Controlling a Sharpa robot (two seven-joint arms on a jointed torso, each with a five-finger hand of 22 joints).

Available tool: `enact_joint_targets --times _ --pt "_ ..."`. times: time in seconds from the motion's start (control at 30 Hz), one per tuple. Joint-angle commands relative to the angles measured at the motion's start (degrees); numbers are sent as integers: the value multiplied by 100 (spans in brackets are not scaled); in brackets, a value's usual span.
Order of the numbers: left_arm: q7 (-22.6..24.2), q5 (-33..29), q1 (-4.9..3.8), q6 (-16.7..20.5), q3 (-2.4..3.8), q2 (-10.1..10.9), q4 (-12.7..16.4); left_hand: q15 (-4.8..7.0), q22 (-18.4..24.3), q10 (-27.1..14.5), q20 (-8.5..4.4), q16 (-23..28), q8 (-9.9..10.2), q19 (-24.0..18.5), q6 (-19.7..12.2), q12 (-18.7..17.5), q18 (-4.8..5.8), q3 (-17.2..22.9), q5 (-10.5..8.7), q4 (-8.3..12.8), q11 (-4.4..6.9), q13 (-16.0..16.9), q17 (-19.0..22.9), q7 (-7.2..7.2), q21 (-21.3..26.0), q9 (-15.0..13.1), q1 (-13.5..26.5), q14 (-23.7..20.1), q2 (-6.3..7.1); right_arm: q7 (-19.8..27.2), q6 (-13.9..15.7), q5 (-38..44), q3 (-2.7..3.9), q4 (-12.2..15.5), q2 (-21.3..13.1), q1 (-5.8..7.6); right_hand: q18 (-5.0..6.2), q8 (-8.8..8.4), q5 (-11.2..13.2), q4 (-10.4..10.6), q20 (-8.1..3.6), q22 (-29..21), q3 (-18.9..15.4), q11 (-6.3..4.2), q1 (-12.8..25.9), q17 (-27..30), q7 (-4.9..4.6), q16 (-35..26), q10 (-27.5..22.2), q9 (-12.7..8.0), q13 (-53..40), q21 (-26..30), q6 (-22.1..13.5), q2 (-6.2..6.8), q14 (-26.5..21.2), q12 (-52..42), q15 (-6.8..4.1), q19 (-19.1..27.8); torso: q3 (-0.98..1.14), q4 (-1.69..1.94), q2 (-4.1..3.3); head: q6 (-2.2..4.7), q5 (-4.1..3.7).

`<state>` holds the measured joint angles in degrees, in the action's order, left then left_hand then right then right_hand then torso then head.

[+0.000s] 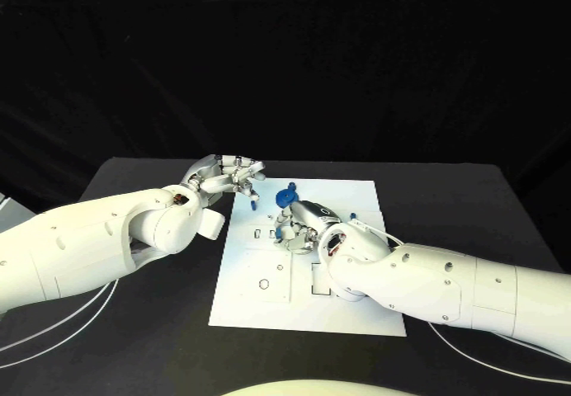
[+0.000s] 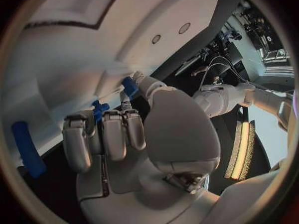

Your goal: Assemble the parts on the task board

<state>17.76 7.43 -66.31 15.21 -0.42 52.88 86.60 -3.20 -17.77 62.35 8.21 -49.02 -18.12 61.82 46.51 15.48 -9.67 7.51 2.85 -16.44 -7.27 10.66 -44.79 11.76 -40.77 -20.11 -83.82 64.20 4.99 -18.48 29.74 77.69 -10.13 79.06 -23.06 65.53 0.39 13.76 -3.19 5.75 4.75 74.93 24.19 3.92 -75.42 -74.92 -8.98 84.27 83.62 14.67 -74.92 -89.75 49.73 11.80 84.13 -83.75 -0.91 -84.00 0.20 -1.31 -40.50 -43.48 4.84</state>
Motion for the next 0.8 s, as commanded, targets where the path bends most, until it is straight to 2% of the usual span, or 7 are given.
enact_joint_targets --times 0.03,0.23,0.47,0.57,0.6,0.67,0.8 --pt "24 -9 -6 -61 4 -5 13 13 -6 -12 5 -26 -12 -55 -29 33 -63 -33 1 -9 7 5 -6 -24 -19 -10 16 -23 -50 50 1 77 -1 14 -4 -5 -39 -54 -18 13 54 1507 -87 31 23 -537 -16 8 -20 -24 -859 -25 -68 66 360 32 55 -600 0 -4 -1 3 3" --pt "8 15 -6 -43 4 -9 -2 12 -34 -29 6 -62 -11 -76 -38 48 -63 -38 0 -6 5 17 -23 -22 -62 -13 5 -28 -43 115 172 50 -1 114 -96 -5 -39 -190 -27 255 104 1507 -739 63 -52 -525 -44 -9 -74 -95 -818 -25 -191 60 352 69 90 -600 5 0 1 4 8" --pt "-255 714 -5 130 5 -13 -18 19 -278 -119 4 -525 11 -119 -253 477 -74 -226 1 -2 9 315 -293 -23 -455 -47 174 164 21 273 274 -316 50 515 -474 57 -39 -432 -48 1074 144 1507 -1813 107 -639 -471 -91 -61 -181 -201 -720 -25 -353 -78 330 150 128 -600 5 -8 23 11 0" --pt "-550 1009 -10 171 8 -20 -55 78 -599 -362 -39 -1918 -326 -104 -245 1569 -83 -405 5 -17 70 1072 -1657 -73 -983 -249 322 950 -50 816 122 -889 85 716 -716 188 -39 -370 -37 1079 147 1507 -1787 104 -749 -423 -85 -96 -214 -175 -692 -25 -201 -212 312 172 128 -600 7 -14 33 36 1" --pt "-668 1103 -16 176 10 -25 -76 128 -1130 -295 -136 -2734 -560 193 -192 2484 -56 -473 -1 -16 188 1669 -2552 -170 -1523 -369 410 1532 -96 1044 28 -1103 93 782 -806 243 -39 -351 -34 1060 149 1507 -1751 109 -823 -351 -90 -145 -251 -170 -665 -25 -167 -259 284 198 132 -600 6 -16 42 36 1" --pt "-970 1342 -47 163 13 -47 -125 200 -1896 -473 -159 -3089 -776 446 -212 3327 67 -494 10 -14 230 2240 -2988 -201 -2098 -471 457 1774 -167 1447 -171 -1505 106 919 -1002 358 -39 -329 -28 1023 155 1507 -1693 109 -930 -254 -86 -211 -306 -165 -631 -25 -139 -319 239 230 137 -600 9 -23 64 33 28" --pt "-1860 1999 -184 -304 21 -108 -215 351 -3514 503 -290 -3638 -1097 1174 -32 5195 306 -420 4 -19 371 4248 -3755 -365 -3169 -617 536 2263 -279 2003 -535 -2220 128 1164 -1422 568 -39 -267 -27 963 163 1507 -1641 113 -1052 -194 -89 -251 -413 -150 -564 -25 -92 -332 196 290 143 -600 7 -37 100 9 64"
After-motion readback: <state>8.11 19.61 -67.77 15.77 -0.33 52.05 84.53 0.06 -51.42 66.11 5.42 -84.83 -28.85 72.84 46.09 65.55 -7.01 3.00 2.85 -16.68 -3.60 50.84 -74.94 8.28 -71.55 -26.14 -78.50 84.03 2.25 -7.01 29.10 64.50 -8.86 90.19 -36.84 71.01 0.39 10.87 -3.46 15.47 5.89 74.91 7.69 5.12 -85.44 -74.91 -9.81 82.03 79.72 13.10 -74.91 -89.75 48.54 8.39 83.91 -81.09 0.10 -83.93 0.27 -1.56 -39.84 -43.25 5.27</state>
